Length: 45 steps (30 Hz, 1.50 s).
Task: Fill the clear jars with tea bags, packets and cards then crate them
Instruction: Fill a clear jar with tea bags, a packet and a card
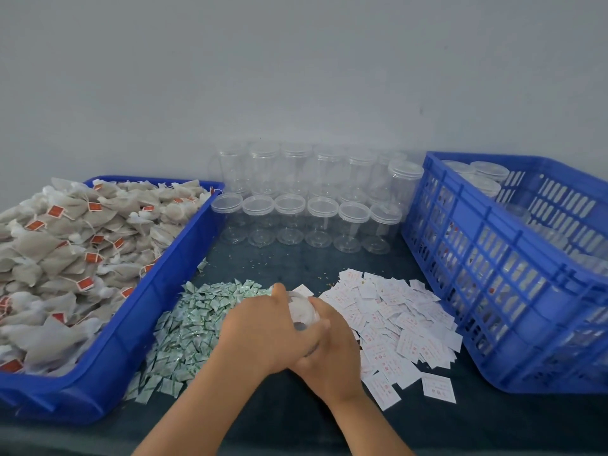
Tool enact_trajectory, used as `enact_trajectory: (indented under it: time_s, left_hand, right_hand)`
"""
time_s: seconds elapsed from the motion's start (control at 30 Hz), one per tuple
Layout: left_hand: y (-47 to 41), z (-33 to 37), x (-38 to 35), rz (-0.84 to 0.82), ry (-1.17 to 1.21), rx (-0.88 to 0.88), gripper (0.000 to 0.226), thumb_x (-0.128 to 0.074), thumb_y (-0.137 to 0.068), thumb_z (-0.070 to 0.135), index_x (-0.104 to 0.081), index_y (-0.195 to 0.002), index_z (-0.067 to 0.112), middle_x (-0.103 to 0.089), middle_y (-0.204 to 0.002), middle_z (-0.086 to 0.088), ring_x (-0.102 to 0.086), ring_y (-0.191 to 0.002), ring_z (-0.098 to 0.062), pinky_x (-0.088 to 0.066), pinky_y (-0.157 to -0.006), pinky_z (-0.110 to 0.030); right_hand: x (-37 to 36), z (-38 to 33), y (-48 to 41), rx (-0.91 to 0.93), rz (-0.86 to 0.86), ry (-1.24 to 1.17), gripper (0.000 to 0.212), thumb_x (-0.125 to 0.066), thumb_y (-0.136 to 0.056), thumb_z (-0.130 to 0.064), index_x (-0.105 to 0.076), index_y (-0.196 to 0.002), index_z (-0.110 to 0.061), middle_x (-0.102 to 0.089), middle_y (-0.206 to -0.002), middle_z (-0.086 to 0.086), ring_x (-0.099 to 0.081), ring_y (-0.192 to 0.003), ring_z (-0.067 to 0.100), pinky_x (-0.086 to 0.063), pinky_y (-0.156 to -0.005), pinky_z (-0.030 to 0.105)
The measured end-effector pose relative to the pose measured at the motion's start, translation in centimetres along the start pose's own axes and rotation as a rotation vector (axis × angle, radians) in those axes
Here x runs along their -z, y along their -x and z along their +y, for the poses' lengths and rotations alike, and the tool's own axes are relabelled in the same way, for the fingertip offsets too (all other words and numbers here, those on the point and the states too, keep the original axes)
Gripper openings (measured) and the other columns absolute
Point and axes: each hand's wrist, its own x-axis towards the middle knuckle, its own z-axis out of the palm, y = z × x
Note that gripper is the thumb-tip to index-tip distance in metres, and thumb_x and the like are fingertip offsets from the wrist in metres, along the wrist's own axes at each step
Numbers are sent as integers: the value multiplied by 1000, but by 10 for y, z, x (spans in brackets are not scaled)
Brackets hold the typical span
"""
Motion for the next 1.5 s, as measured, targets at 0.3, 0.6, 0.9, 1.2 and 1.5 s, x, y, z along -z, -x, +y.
enact_trajectory:
  time_s: [0.3,0.6,0.9,1.2,1.5]
  left_hand:
    - [-15,-62,-22,-101,987,217,19,-53,-103,27,-71,-104,21,-80,-78,-1,-65,-53,-6,-56,-54,-23]
    - [-16,-81,-107,137,274,173,50,-59,-94,62,-58,-137,37,-67,-123,-1,-66,-109,-26,-53,-88,-37]
    - [-8,-76,-72,373,363,118,41,-60,-93,64,-55,-128,44,-67,-101,19,-65,-87,-3,-55,-71,-31]
    - [-76,-210,51,321,270,314,25,-50,-101,33,-68,-117,31,-71,-106,5,-65,-83,-16,-50,-69,-34]
    - [-123,-259,8,-113,59,439,43,-45,-106,14,-60,-143,30,-15,-167,-16,-17,-152,-49,-35,-119,-60]
  right_hand:
    - [3,15,-5,-245,144,-349,85,-86,-61,-71,-45,-133,-55,-60,-126,-32,-61,-120,-6,-53,-98,24]
    - [4,16,-6,-239,130,-413,79,-85,-62,-69,-48,-129,-54,-58,-121,-45,-64,-111,-13,-51,-88,11]
    - [2,16,-2,-199,78,-336,80,-86,-60,-73,-42,-127,-66,-56,-120,-50,-59,-111,-21,-50,-89,20]
    - [1,13,-2,-212,72,-350,76,-87,-56,-71,-43,-119,-70,-59,-115,-48,-65,-101,-18,-50,-85,23]
    - [-5,20,-4,-223,47,-338,87,-89,-56,-70,-46,-130,-54,-60,-119,-45,-65,-113,-3,-53,-97,35]
